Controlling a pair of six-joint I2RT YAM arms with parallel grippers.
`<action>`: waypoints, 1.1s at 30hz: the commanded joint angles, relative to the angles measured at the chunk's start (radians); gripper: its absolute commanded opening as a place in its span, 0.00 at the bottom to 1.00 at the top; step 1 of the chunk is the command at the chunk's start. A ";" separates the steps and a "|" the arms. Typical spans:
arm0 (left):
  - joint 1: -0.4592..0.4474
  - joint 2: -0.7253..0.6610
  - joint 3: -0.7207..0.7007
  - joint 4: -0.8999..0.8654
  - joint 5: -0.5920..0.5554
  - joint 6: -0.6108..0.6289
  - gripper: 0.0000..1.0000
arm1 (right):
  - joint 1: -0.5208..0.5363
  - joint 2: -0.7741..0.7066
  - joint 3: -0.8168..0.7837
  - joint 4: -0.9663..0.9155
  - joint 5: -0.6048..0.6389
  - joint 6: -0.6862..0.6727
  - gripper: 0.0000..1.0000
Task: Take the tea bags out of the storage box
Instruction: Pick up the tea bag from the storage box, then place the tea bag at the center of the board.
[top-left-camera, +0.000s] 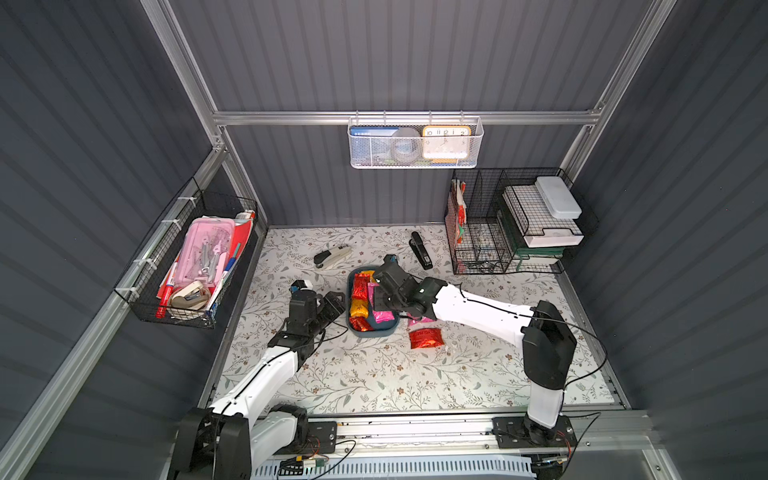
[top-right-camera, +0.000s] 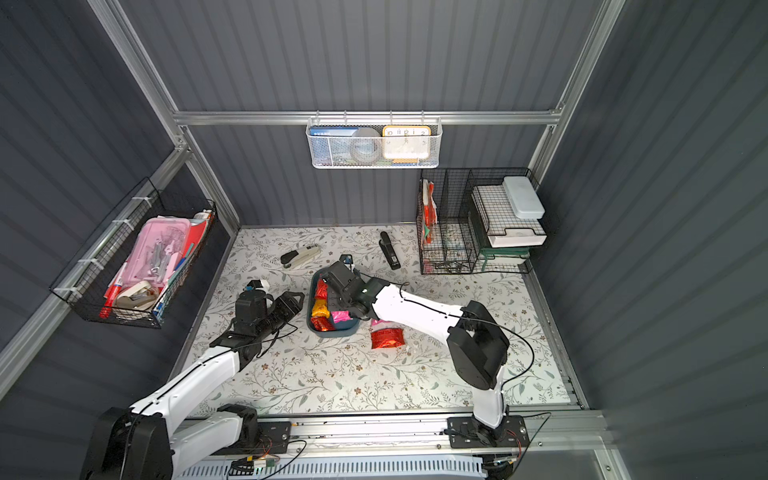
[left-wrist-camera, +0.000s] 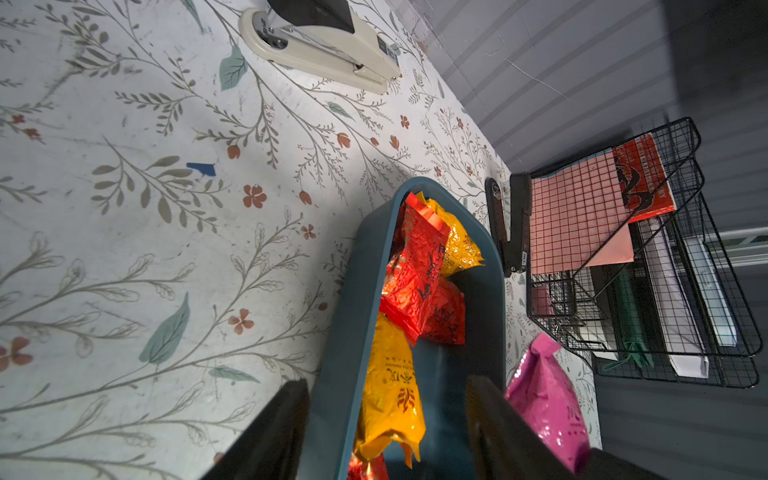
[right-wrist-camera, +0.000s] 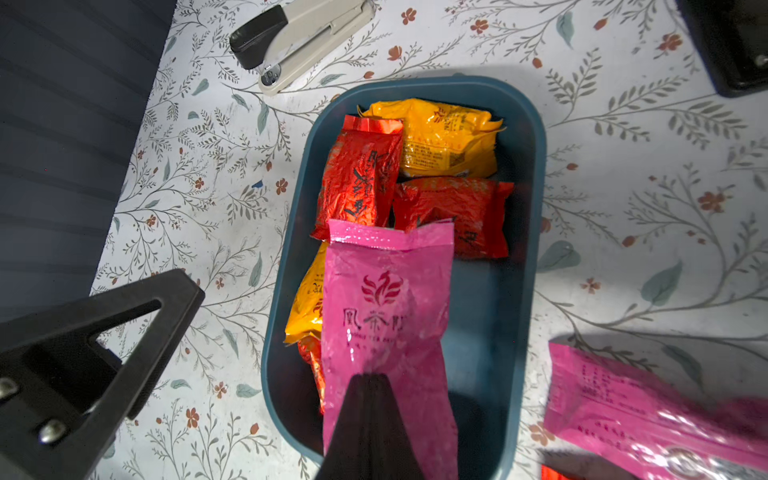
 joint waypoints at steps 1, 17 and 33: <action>0.003 0.008 0.011 0.000 0.003 0.017 0.65 | 0.007 -0.065 -0.041 -0.037 0.057 0.004 0.00; 0.003 0.009 0.009 0.012 0.009 0.022 0.66 | -0.068 -0.456 -0.416 -0.174 0.206 0.075 0.00; 0.003 0.020 0.005 0.026 0.012 0.023 0.65 | -0.294 -0.612 -0.731 -0.118 0.091 0.102 0.00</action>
